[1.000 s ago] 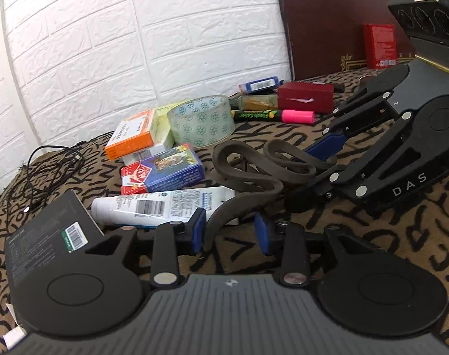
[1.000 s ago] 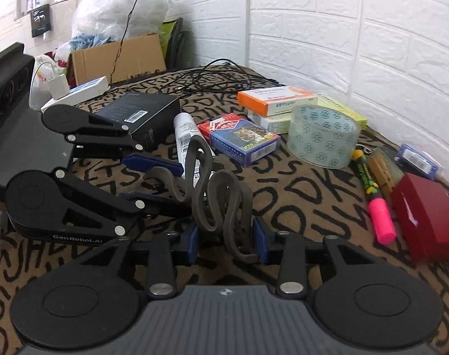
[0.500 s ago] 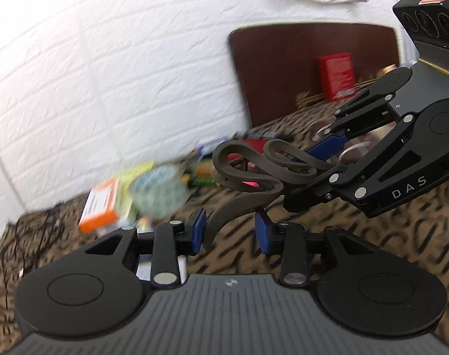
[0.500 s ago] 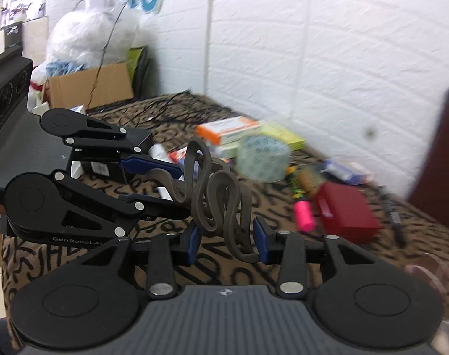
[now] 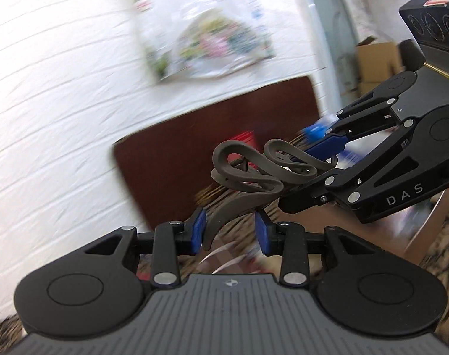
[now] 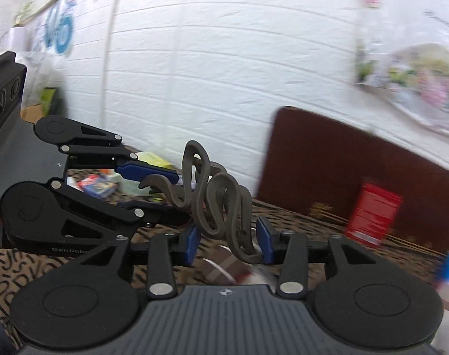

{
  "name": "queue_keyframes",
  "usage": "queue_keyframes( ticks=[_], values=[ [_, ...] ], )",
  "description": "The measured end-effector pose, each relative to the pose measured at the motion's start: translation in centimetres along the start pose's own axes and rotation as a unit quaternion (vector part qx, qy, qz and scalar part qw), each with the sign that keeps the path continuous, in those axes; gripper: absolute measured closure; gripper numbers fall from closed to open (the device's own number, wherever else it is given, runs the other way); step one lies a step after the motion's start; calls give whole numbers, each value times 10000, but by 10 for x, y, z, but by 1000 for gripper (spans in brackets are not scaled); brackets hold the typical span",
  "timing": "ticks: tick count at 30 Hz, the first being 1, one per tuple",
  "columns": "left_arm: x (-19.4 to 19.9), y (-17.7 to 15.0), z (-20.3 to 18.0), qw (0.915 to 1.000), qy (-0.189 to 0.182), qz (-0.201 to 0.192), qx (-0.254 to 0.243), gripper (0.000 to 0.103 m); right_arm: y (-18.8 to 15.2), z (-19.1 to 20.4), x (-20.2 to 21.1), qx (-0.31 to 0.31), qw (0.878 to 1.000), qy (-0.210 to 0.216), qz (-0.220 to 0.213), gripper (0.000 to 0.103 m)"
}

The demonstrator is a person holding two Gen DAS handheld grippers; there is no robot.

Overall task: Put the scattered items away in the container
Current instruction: 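Carry both grey clips over the cardboard container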

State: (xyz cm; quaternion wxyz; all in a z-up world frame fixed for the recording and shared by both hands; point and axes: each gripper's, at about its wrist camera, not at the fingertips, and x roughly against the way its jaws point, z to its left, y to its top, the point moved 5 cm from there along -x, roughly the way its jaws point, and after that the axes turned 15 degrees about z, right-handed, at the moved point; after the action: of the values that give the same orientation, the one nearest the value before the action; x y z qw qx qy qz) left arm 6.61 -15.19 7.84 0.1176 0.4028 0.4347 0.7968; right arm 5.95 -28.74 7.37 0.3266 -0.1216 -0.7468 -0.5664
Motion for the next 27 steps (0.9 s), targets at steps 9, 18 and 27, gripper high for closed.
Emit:
queue_keyframes(
  ticks=[9, 18, 27],
  values=[
    [-72, 71, -76, 9948, -787, -86, -639, 67, -61, -92, 43, -933, 9914, -903, 169, 58],
    [-127, 95, -126, 9905, -808, 452, -1012, 70, -103, -146, 35, -1725, 9783, -1046, 467, 57],
    [-139, 85, -133, 9890, -552, 798, -1116, 64, -121, -157, 28, -2229, 9679, -1019, 554, 50]
  ],
)
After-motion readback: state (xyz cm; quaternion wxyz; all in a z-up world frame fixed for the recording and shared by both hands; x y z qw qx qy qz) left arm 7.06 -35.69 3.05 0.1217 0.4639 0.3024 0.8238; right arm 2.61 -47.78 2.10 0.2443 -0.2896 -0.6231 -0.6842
